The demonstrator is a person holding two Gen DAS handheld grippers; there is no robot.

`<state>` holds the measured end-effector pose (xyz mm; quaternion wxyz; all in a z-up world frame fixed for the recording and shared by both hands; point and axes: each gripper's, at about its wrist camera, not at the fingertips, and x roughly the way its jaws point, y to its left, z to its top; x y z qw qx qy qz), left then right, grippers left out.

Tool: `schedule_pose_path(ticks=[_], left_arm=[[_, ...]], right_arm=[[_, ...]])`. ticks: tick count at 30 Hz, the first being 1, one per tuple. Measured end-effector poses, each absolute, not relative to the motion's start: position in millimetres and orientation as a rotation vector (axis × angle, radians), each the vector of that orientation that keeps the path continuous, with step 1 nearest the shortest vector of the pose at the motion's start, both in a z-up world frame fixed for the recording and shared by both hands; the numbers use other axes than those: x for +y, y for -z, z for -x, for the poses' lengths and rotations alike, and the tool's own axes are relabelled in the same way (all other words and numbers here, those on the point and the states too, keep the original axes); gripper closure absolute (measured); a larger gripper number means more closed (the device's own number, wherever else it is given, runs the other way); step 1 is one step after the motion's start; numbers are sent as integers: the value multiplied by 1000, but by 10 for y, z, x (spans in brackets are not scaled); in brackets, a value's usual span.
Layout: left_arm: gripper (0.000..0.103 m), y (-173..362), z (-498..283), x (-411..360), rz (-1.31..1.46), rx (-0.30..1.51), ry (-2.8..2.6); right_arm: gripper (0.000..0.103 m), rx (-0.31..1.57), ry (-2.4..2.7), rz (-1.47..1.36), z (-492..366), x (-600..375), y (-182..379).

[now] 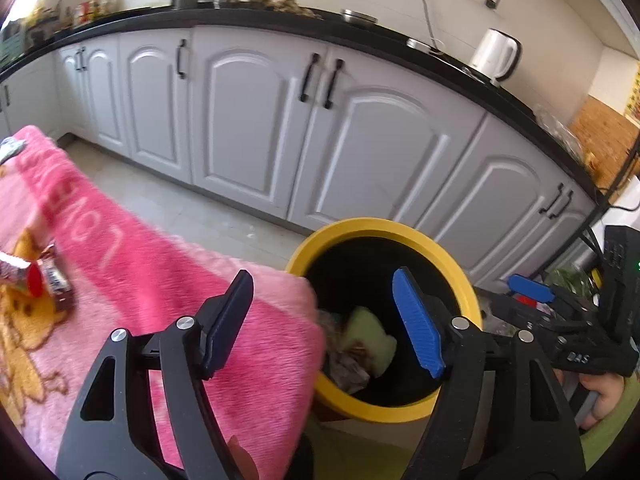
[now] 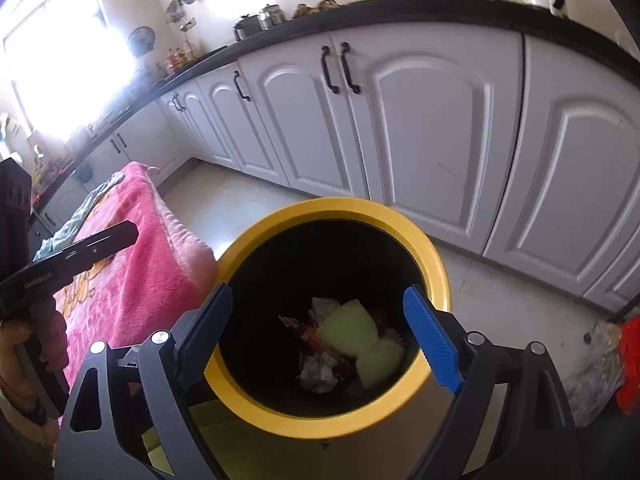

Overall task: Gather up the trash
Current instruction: 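Open both tools to drop the wrapper and sponge into the bin, then move both open tools back to the remaining items on the blanket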

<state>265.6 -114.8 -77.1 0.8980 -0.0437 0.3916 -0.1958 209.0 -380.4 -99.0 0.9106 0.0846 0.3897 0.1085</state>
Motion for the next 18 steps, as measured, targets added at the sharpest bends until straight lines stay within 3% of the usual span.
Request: schedule_pose_path(ticks=[7,12,18], left_arm=[[25,679,-2627,-699,118,778,301],[11,593,-2578,-301,155,746,221],[11,505,-2518,178,213,712,134]], right_arm=[[14,739,-296,-89,-2055,-3390,776],[12,693,-355,-31,-2031,-3024,623],[10,667,-413,29,-2010,-2624,531]])
